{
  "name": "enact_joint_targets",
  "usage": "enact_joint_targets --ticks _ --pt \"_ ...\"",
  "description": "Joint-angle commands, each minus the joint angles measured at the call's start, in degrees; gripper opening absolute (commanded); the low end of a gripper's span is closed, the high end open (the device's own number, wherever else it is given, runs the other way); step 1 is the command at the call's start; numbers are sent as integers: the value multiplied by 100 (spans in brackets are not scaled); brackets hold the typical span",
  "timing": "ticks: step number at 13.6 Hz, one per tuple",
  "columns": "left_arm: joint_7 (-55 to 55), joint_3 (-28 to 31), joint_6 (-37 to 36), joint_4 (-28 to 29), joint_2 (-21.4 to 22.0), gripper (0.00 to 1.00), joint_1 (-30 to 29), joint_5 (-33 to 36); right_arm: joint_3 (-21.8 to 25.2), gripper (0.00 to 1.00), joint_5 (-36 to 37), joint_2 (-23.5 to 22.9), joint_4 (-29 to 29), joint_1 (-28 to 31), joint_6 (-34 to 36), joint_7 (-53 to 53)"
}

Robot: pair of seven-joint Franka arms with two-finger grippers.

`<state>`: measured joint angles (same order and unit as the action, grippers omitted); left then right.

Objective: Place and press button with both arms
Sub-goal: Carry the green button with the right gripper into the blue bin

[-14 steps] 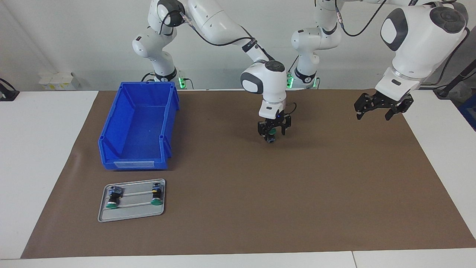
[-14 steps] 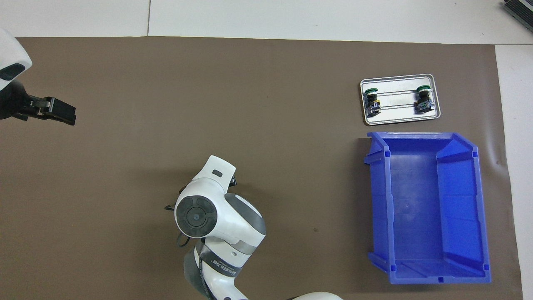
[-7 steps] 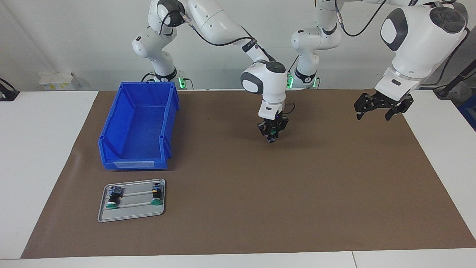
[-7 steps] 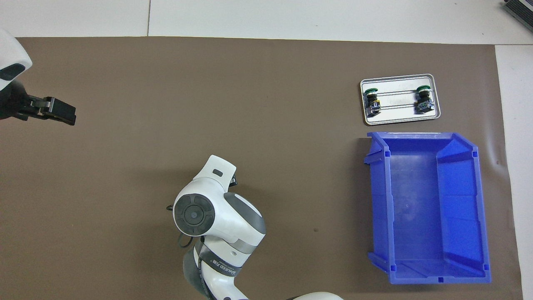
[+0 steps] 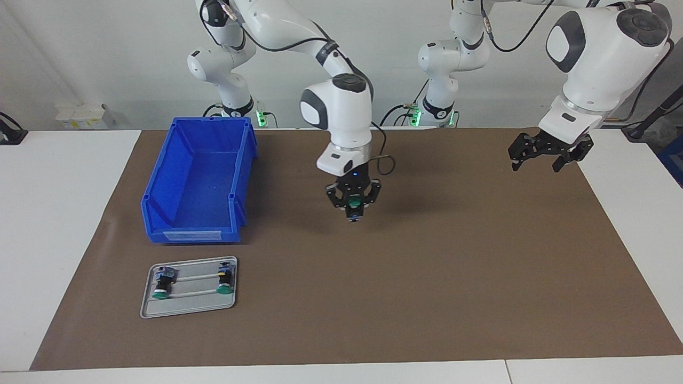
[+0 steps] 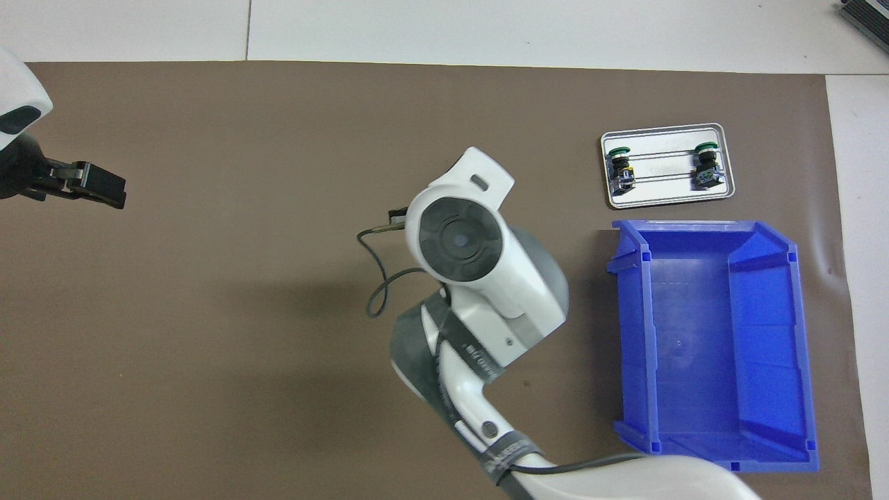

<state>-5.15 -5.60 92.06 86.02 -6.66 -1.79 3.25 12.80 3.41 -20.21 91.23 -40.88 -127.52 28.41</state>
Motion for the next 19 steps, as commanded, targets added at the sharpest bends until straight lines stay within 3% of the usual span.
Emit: enact_joint_targets --ticks 1,4,7,11,14,17,19 --pt "-4 -29 58 205 174 100 -41 80 -111 0 11 534 315 938 305 -676" --pt "-4 -29 58 205 174 100 -41 80 -111 0 -138 1201 1017 1940 350 -1932" --pt "-4 -29 58 205 174 100 -41 80 -111 0 -253 1817 1966 2495 272 -2708" --pt "-4 -29 58 205 174 100 -41 80 -111 0 -262 2477 3644 2918 -738 -2947" --pt "-4 -29 58 205 174 100 -41 80 -102 0 -323 2767 4410 3111 -924 -3043" --pt "-4 -29 58 205 174 100 -41 80 -102 0 -376 2812 5192 3191 -1773 -3096" --pt "-4 -29 58 205 174 100 -41 80 -102 0 -376 2707 5387 3183 -2154 -3088"
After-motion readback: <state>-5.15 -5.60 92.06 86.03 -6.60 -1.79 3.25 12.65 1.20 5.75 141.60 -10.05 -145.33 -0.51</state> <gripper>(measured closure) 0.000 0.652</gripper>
